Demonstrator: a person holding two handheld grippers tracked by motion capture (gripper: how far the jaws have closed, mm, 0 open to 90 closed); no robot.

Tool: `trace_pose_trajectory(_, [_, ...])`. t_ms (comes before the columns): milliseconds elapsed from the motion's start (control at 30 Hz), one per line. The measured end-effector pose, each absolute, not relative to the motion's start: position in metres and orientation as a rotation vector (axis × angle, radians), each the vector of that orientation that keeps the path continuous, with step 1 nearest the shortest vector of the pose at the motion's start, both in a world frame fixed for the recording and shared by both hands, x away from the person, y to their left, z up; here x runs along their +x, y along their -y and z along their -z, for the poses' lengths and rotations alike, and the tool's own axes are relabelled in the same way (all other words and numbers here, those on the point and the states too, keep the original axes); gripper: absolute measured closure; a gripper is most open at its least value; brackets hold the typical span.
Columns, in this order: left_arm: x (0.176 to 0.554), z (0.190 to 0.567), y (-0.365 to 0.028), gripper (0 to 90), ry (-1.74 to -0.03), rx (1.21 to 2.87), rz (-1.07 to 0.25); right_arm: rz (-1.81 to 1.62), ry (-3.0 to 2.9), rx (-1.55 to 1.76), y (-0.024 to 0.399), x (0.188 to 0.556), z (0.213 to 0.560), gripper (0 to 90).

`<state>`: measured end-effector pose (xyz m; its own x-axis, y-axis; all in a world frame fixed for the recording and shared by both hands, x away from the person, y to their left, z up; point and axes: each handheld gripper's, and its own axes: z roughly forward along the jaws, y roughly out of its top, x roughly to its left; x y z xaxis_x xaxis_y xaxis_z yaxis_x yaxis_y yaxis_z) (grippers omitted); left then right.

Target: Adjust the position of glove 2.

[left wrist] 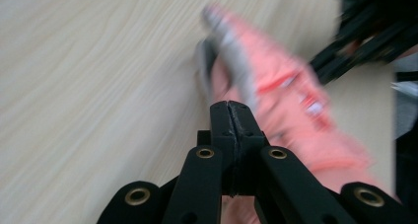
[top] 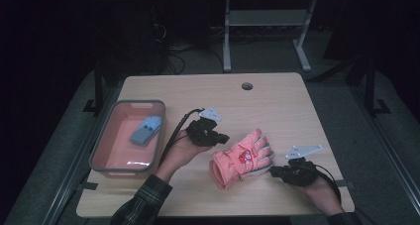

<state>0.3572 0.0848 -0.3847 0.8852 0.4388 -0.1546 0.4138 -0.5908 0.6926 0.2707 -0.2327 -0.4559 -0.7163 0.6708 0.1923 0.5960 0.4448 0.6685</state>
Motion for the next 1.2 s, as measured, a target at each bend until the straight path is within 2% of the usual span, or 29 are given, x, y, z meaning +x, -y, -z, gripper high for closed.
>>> trace_pose_trajectory(33, [0.357, 0.391, -0.087, 89.4, -0.635, 2.278, -0.034, -1.141, -2.589, 1.152, 0.231, 0.270, 0.455, 89.8])
trace_pose_trajectory(267, [0.352, 0.418, -0.097, 89.4, -0.671, 2.307, 0.042, -1.101, -2.622, 1.135, 0.221, 0.277, 0.461, 89.9])
trace_pose_trajectory(500, [0.335, 0.427, -0.111, 89.4, -0.689, 2.291, 0.077, -1.100, -2.623, 1.090, 0.207, 0.292, 0.463, 89.9])
trace_pose_trajectory(967, [0.303, 0.433, -0.138, 89.0, -0.716, 2.286, 0.065, -1.112, -2.650, 0.983, 0.180, 0.323, 0.463, 89.9])
trace_pose_trajectory(1100, [0.306, 0.428, -0.144, 82.2, -0.762, 2.256, 0.025, -1.145, -2.632, 1.008, 0.192, 0.321, 0.452, 89.9])
trace_pose_trajectory(1200, [0.309, 0.422, -0.147, 70.6, -0.786, 2.228, -0.005, -1.196, -2.615, 1.002, 0.197, 0.320, 0.442, 89.9])
